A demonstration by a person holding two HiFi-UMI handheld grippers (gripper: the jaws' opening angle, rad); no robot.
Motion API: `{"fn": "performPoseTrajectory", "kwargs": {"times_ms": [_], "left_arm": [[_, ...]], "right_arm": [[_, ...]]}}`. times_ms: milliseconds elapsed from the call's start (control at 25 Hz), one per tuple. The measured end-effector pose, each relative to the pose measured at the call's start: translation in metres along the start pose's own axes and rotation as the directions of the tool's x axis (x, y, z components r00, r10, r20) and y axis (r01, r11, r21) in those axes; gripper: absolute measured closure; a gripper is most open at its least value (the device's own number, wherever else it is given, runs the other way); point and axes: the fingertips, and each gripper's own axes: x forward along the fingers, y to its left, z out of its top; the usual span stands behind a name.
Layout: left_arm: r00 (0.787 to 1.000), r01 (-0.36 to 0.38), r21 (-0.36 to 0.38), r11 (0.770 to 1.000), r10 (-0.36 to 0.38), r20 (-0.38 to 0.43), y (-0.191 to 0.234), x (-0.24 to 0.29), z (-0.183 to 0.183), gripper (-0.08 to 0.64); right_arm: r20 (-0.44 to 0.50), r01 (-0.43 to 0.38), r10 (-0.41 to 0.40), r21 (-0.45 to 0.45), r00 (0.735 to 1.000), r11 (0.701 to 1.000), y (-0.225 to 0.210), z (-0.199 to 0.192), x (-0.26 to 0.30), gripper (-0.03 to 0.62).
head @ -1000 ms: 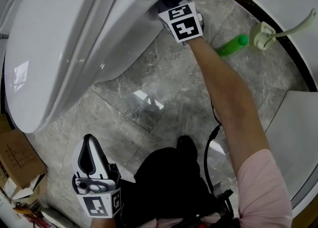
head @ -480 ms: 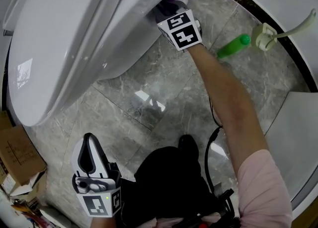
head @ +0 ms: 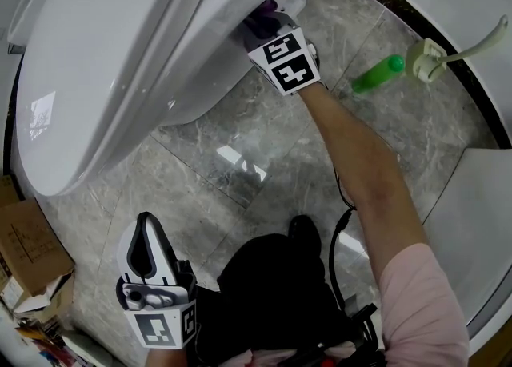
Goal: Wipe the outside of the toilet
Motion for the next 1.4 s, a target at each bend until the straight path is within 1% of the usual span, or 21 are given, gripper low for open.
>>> {"fn": "performPoseTrajectory", "kwargs": {"times_ms": [1120, 1400], "left_arm": [[0.999, 0.005, -0.008, 1.0, -0.004, 0.032, 0.011, -0.016, 0.002, 0.552], [0.999, -0.004, -0.014, 1.0, 0.005, 0.035, 0.016, -0.024, 0.001, 0.552]], "right_arm": [[0.004, -0.113, 0.112, 0.009, 0.994, 0.994, 0.089, -0.001, -0.004, 0.538], [0.003, -0.136, 0.136, 0.008, 0.991, 0.991, 0.109, 0.001, -0.004, 0.538]]}}
